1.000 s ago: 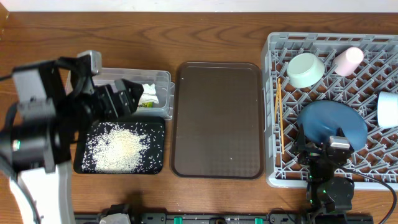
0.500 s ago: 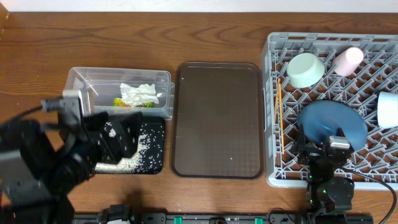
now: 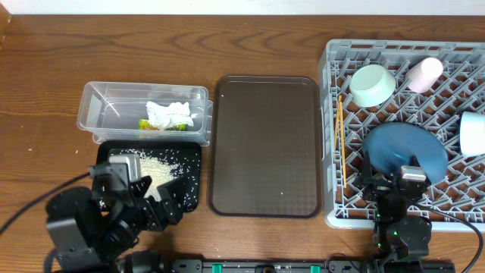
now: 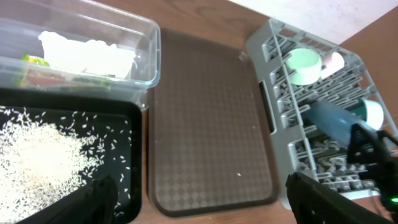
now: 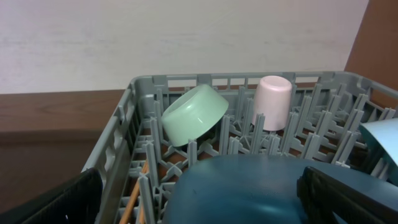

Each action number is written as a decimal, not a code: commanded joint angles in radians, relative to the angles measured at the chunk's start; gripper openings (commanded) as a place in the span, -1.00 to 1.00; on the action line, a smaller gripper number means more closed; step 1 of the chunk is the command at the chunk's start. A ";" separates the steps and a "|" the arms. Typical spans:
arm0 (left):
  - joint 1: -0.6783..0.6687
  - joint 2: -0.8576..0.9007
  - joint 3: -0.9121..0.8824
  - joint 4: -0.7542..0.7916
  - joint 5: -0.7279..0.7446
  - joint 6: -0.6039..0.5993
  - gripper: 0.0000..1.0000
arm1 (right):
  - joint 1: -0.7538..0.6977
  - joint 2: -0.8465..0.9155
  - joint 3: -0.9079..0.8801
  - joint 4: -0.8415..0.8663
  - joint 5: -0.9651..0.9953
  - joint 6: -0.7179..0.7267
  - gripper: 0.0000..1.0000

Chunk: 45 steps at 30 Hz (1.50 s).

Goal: Sort waste into correct bins and load items into the dishwasher rack

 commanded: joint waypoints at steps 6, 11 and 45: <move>-0.042 -0.193 -0.245 0.228 -0.012 -0.047 0.79 | 0.007 -0.007 -0.001 -0.005 -0.004 -0.016 0.98; -0.105 -0.280 -0.383 0.425 -0.013 -0.047 0.79 | 0.007 -0.007 -0.001 -0.005 -0.004 -0.016 0.99; -0.226 -0.499 -0.941 1.068 -0.495 -0.038 0.79 | 0.007 -0.007 -0.001 -0.005 -0.004 -0.016 0.99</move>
